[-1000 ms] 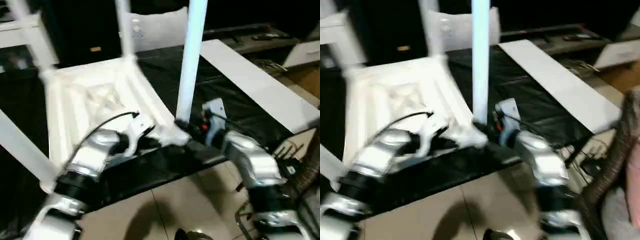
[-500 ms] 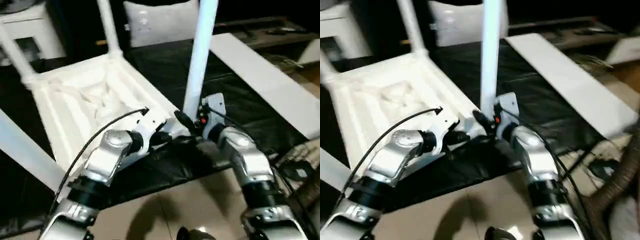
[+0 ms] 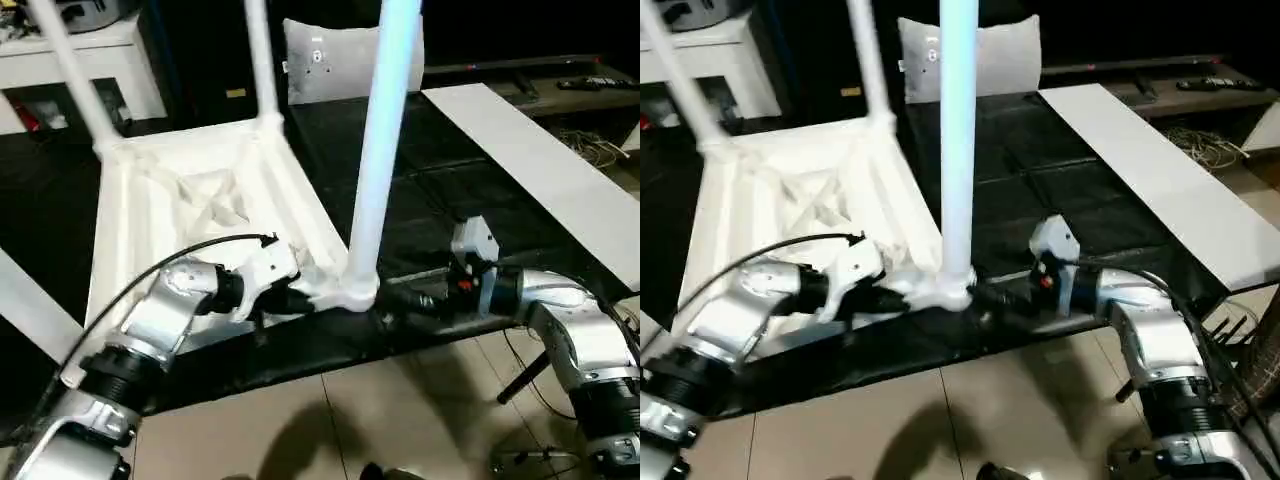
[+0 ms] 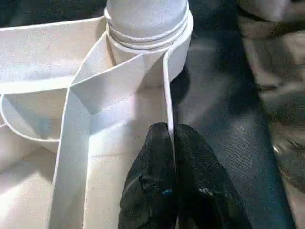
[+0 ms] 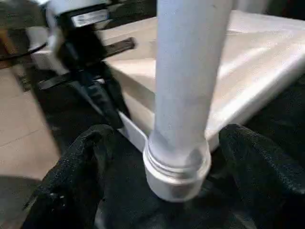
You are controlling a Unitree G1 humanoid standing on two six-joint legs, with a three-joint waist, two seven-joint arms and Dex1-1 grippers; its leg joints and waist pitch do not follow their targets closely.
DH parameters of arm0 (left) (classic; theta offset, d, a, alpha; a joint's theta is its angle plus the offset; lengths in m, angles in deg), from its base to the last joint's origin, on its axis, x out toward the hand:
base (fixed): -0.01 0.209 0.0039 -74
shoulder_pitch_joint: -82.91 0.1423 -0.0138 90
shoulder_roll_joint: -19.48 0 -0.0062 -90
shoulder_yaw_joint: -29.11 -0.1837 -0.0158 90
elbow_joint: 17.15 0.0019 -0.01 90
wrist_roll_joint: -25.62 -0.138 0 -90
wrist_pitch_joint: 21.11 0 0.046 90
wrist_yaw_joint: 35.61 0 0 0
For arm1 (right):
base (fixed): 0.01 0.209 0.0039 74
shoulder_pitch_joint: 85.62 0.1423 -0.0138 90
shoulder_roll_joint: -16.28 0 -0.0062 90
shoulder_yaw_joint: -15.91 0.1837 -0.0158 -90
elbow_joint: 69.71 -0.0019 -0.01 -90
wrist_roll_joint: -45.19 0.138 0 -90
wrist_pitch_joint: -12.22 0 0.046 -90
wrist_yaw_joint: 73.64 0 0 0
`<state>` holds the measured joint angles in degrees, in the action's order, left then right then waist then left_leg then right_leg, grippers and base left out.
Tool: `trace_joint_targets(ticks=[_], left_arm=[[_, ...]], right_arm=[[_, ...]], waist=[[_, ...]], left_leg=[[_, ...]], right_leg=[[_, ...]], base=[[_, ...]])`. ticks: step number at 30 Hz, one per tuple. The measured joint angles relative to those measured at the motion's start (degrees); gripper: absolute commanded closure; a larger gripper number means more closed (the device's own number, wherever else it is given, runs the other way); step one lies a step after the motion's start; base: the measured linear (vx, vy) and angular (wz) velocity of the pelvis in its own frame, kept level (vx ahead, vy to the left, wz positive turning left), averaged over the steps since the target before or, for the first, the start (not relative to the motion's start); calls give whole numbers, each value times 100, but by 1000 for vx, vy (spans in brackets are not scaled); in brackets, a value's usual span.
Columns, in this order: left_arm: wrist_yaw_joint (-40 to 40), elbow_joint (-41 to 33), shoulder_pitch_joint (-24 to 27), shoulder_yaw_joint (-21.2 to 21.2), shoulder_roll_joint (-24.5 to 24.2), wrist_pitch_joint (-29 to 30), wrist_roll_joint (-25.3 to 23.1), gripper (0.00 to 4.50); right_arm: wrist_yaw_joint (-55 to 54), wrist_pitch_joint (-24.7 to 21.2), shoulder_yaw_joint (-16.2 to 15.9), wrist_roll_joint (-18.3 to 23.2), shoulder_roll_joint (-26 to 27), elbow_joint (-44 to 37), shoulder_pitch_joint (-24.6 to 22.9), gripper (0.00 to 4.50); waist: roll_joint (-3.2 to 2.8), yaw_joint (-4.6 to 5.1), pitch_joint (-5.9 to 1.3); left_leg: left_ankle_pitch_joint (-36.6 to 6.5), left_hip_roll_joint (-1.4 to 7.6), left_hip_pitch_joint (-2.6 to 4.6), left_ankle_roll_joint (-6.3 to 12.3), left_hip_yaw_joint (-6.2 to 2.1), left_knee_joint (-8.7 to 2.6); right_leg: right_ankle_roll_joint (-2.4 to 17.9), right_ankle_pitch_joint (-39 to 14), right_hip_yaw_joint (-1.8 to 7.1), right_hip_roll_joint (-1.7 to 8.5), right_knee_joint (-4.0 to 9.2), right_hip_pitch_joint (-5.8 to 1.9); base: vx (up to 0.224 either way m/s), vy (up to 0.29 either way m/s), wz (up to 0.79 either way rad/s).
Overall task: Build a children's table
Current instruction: Rotate leg to tighten
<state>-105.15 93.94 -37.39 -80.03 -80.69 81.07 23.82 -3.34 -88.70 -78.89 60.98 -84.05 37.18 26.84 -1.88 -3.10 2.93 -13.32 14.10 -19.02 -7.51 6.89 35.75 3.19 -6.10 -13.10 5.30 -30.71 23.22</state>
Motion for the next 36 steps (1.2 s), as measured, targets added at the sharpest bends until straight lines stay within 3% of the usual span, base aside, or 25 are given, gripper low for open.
trace_joint_targets(ticks=[4, 7, 13, 16, 21, 31, 36], left_arm=[[-728, 197, -135, -227, -252, -448, 9, 450], [-973, 278, -216, -368, -279, -652, -25, 450], [-1004, 490, -421, -447, -215, -845, -81, 450], [-1029, 518, -452, -447, -154, -913, -79, 450], [-1098, 689, -557, -448, -151, -1084, -77, 450], [-1086, 737, -559, -435, -157, -1072, -69, 450], [-744, 608, -460, -269, -40, -554, -17, 450]], right_arm=[[366, 12, -96, 29, -90, 183, 178, 132], [570, 61, -236, 5, -77, 255, 287, 150], [831, 76, -393, 17, -3, 364, 288, 206], [901, 49, -455, 32, 36, 363, 294, 232], [1020, 27, -472, 33, 44, 467, 419, 259], [999, -183, -467, 53, 77, 424, 416, 264], [469, -598, -252, 164, 205, 56, 136, 264]], waist=[[-13, -19, 7], [-7, -13, 4], [1, -7, -1], [10, -74, -7], [11, -183, -7], [11, -201, -7], [11, -204, -7]], left_leg=[[-1, -2, 64, 0, -4, 0], [-6, -22, 85, 6, -3, -2], [-13, -29, 16, 14, 0, -29], [3, -34, -19, 32, 5, -42], [10, -25, -20, 23, 47, -51], [13, -25, -6, 17, 69, -50], [16, -27, -2, 12, 72, -50]], right_leg=[[-8, 4, -11, 12, 70, -121], [-21, 0, -10, 34, 71, -151], [-41, 16, 15, 37, 24, -91], [-32, 3, 74, 23, -66, -1], [-9, -25, 118, 10, -135, 66], [-9, -25, 137, 9, -138, 68], [-9, -24, 140, 10, -138, 65]], base=[[0, 0, 0], [0, 0, 0], [0, 0, 0], [0, 0, 0], [0, 0, 0], [0, 0, 0], [0, 0, 0]])
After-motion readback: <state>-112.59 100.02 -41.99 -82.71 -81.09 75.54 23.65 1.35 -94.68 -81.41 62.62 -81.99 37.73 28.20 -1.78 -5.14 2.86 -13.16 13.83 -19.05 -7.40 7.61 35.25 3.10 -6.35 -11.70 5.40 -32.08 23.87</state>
